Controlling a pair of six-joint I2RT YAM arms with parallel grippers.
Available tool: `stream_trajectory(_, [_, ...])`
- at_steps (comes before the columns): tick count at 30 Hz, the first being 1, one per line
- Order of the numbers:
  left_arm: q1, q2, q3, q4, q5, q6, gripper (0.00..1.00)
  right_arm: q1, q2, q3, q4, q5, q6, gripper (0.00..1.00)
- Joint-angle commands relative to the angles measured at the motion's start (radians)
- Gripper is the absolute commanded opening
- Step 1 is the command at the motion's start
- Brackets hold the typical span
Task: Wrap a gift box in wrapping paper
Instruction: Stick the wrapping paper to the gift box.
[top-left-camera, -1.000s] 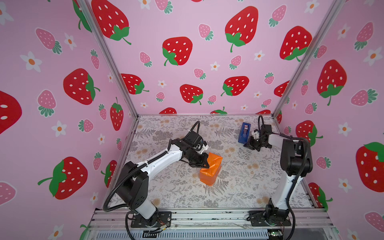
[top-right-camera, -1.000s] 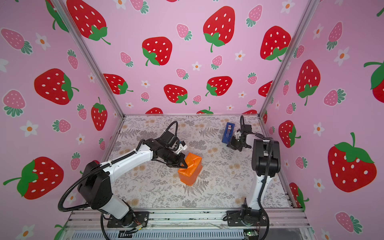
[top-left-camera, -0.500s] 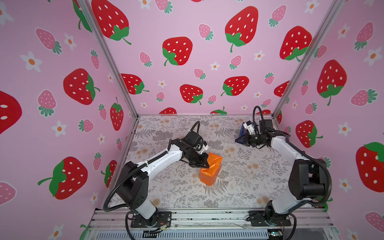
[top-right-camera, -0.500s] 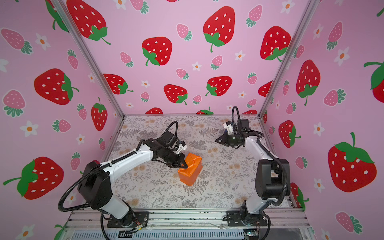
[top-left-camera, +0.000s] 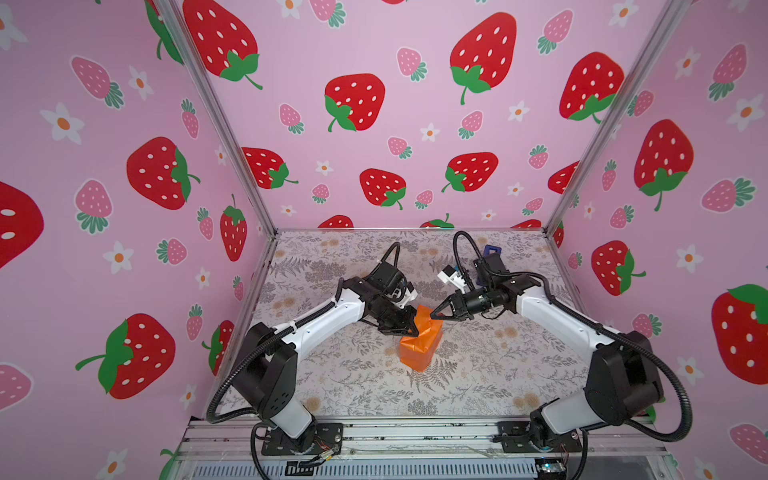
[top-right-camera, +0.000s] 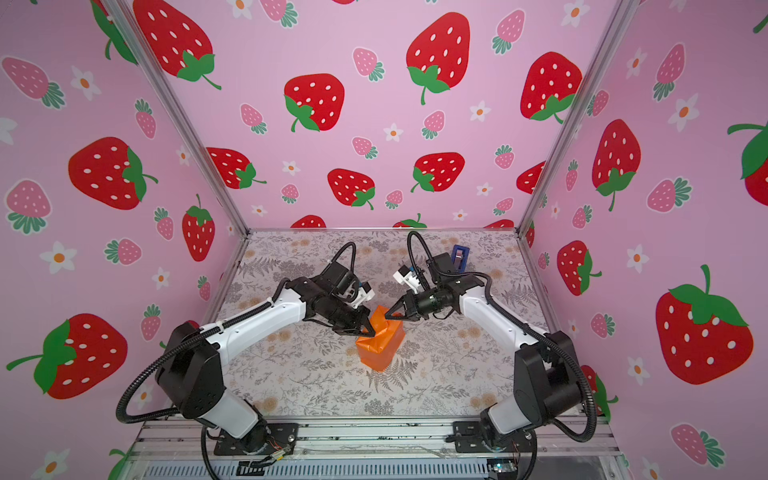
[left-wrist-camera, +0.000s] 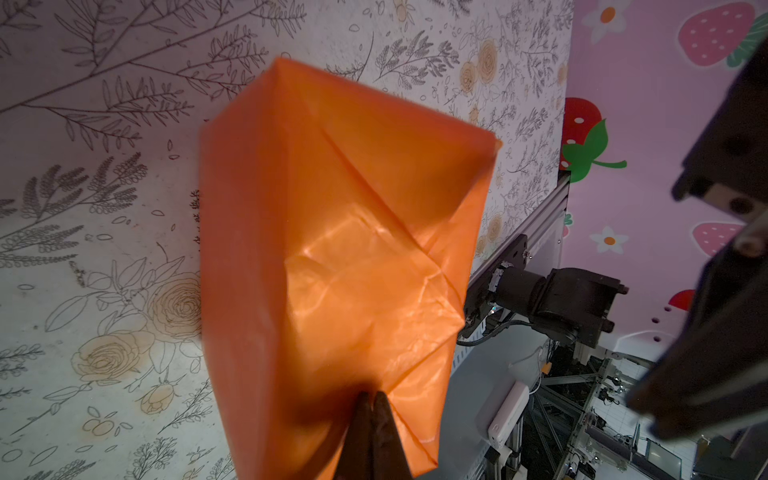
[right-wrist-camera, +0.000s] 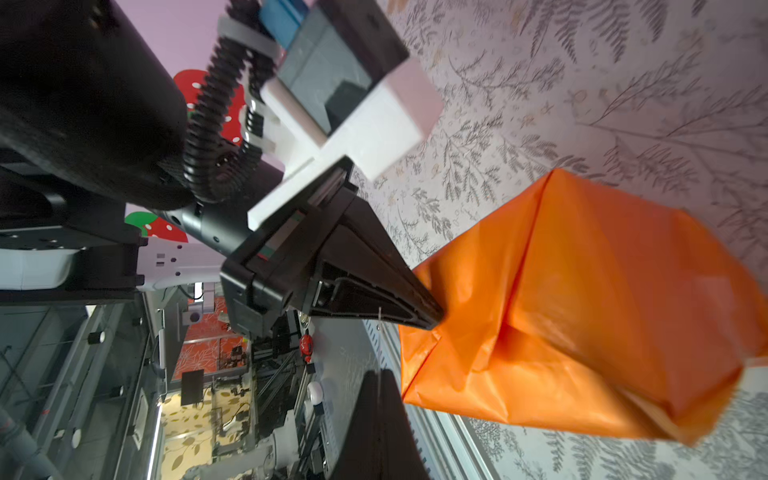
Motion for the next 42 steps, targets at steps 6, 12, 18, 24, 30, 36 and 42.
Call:
stream_trajectory(6, [-0.011, 0.031, -0.017, -0.076, -0.088, 0.028, 0.0, 0.011, 0.047, -0.054, -0.062, -0.081, -0.001, 0.0])
stream_trajectory(12, [-0.012, 0.033, -0.011, -0.079, -0.085, 0.03, 0.0, 0.025, 0.104, -0.027, -0.071, -0.126, 0.001, 0.0])
stream_trajectory(18, [-0.012, 0.032, -0.008, -0.081, -0.084, 0.033, 0.0, 0.03, 0.149, -0.032, -0.063, -0.137, 0.011, 0.0])
stream_trajectory(24, [-0.013, 0.03, -0.009, -0.079, -0.081, 0.033, 0.0, 0.045, 0.175, -0.005, -0.062, -0.155, 0.02, 0.0])
stream_trajectory(30, [-0.013, 0.027, -0.006, -0.079, -0.079, 0.034, 0.0, 0.043, 0.216, -0.028, -0.093, -0.134, 0.014, 0.0])
stream_trajectory(36, [-0.014, -0.003, 0.015, -0.083, -0.074, 0.035, 0.0, 0.031, 0.247, -0.064, -0.105, -0.107, 0.014, 0.0])
stream_trajectory(42, [-0.013, -0.033, 0.085, -0.086, -0.057, 0.03, 0.0, 0.026, 0.255, -0.083, -0.111, -0.106, 0.004, 0.0])
